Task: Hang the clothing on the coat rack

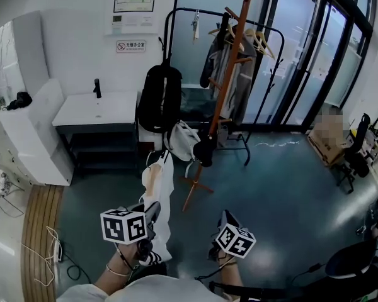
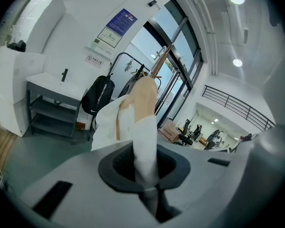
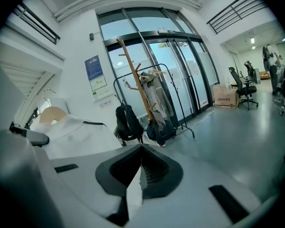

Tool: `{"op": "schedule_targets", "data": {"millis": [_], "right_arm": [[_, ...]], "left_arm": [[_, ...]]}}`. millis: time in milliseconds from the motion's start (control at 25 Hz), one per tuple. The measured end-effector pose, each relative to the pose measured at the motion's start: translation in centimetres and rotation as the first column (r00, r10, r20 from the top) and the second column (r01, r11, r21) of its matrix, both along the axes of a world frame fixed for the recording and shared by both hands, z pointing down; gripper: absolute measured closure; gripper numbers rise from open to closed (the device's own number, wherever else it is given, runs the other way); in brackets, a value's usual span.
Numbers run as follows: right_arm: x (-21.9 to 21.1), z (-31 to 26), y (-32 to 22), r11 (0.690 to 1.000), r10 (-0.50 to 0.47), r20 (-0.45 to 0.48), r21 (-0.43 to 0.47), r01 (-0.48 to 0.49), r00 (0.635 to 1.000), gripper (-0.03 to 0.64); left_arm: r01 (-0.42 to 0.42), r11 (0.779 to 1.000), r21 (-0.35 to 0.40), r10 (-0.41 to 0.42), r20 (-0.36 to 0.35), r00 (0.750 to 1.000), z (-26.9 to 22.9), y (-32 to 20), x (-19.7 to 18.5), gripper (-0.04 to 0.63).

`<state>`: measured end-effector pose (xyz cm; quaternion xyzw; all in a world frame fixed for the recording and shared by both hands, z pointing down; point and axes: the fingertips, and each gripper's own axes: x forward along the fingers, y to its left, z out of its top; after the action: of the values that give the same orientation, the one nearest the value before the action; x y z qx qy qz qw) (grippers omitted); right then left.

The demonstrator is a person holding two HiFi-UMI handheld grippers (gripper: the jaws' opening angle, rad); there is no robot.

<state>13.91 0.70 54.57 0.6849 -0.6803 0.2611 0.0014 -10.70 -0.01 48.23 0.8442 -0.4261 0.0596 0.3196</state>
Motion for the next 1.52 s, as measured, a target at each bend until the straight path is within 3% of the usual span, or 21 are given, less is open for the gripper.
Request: {"op": "schedule_targets", "data": {"millis": [320,720,1520], "right_arm": [[1.2,0.2,-0.8,0.999,0.036,0.015,0.007,-0.036,0.999,0.594],[3.2,-0.3,-5.1,0.996,0.081,0.018,0.027,-0.081,0.997,0.594],[4.7,-0.6,-19.5,0.993,0.117,-0.024,-0.03,-0.117,0.993,0.594]], "left_arm": [[-0.022,1.0,0.005,0.022,-0.006,1.0,-0.1,-1.5,0.6,0.555],[-0.055,0.998,0.018,0.056,-0.032,0.998,-0.7,-7.2,2.1,0.555],[-0.104,0.994,-0.036,0.102,-0.06,0.993,-0.3,-23.3,3.8,0.555]]}}
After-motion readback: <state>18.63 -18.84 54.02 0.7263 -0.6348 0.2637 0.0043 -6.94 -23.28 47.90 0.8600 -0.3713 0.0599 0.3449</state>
